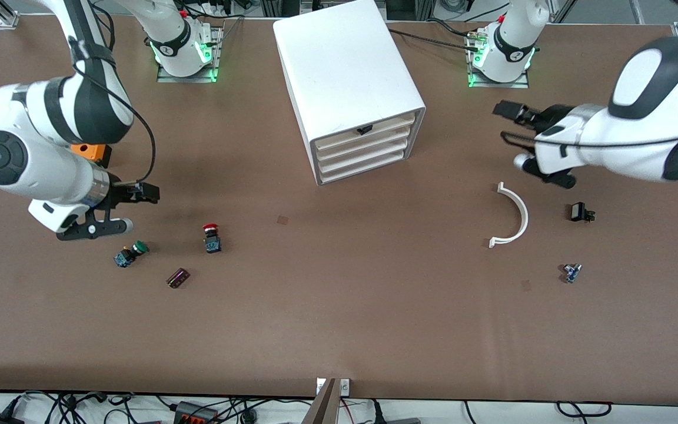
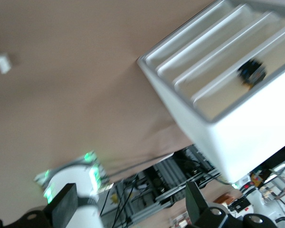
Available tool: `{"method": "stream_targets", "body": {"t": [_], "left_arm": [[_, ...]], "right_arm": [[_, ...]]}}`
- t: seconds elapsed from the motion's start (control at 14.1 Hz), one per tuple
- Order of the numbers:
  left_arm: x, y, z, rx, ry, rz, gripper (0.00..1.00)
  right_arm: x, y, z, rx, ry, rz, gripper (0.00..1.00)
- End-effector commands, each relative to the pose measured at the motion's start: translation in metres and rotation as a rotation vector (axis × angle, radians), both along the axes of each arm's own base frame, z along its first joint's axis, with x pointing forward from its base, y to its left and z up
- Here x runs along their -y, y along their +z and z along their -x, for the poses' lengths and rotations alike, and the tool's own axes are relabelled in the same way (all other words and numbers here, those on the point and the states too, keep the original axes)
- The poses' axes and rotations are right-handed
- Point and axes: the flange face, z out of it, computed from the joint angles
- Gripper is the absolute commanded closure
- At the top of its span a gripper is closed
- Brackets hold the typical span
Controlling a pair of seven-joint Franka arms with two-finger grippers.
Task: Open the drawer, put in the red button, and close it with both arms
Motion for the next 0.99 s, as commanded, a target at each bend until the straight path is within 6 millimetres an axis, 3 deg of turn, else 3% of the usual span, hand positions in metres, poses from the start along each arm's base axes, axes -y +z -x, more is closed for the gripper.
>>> {"method": "stream_targets", "body": {"t": [0.0, 0.14, 0.21, 0.42, 0.5, 0.64, 0.92], "left_arm": [[0.022, -0.056, 0.004, 0.068, -0.009, 0.183, 0.00], [0.033, -0.106, 0.012, 0.114, 0.050, 0.356, 0.00], [0.050, -0.127, 0.016, 0.136, 0.037, 0.407, 0.00], [0.075, -0.171, 0.022, 0.115, 0.040, 0.516, 0.00], [0.084, -0.187, 0.031, 0.099, 0.049, 0.579, 0.00], [0.088, -0.211, 0.043, 0.106, 0.047, 0.682, 0.00], [0.091, -0.242, 0.064, 0.104, 0.069, 0.779, 0.09]], "right_arm": [[-0.023, -0.037, -0.015, 0.006, 0.023, -0.014, 0.00], [-0.030, -0.071, -0.019, -0.025, 0.031, -0.036, 0.00], [-0.035, -0.085, -0.018, -0.047, 0.027, -0.053, 0.00], [-0.059, -0.115, -0.027, -0.067, 0.057, -0.051, 0.00], [-0.062, -0.123, -0.028, -0.074, 0.063, -0.049, 0.00], [-0.078, -0.133, -0.031, -0.074, 0.086, -0.046, 0.00], [-0.084, -0.164, -0.039, -0.065, 0.093, -0.049, 0.00]]}}
